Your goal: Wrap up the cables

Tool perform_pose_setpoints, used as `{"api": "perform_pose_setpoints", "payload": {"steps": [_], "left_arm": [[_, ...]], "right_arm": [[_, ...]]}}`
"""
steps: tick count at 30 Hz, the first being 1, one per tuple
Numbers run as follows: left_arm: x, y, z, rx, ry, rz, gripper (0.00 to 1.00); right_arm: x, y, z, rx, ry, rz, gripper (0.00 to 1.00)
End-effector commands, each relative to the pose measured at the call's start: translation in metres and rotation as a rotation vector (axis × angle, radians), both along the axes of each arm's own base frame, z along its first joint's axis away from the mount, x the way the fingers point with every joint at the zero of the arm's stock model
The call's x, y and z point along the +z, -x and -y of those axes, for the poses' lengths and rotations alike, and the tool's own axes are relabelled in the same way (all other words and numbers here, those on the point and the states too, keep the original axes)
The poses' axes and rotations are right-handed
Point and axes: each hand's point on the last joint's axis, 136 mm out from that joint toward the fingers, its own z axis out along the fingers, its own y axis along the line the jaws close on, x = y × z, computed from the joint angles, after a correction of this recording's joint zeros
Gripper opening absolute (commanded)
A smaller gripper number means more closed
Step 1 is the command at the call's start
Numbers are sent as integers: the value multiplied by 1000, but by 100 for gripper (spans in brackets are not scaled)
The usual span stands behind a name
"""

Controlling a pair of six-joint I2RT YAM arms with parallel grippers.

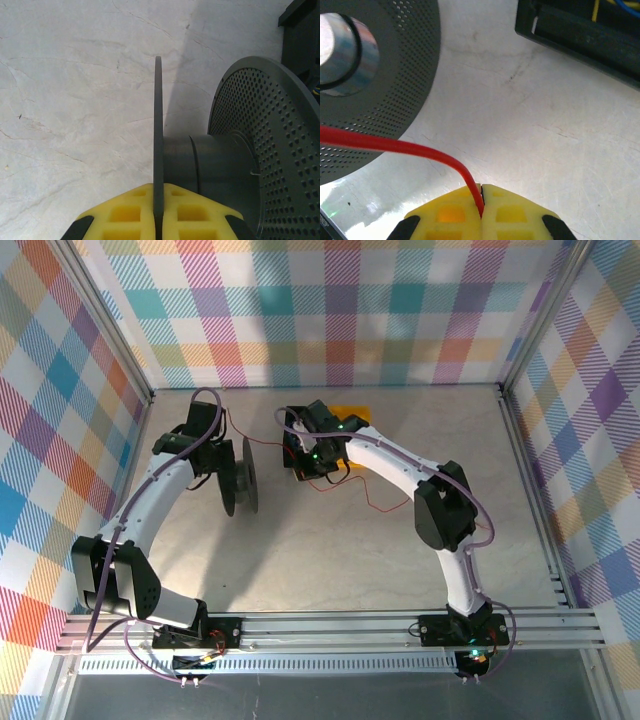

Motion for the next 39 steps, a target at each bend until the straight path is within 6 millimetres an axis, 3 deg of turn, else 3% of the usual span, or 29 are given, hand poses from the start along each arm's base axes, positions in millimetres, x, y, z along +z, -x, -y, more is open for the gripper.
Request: {"api": "perform_pose_setpoints", "payload": {"steps": [1,14,22,31,39], "left_arm": [[4,-2,-3,-6,5,12,0],[17,-3,-3,-7,1,32,17],[33,0,-5,-12,-9,47,21],[37,10,-3,-15,18,38,20],[12,19,11,-41,92,-41,10]], "right_arm": [[5,6,-1,-4,24,-30,0],[-5,22,-1,58,117,-63,0],[-3,27,9,59,169,-65,0],[18,39,21,35,225,-68,0],[28,59,33,14,269,-89,0]]}}
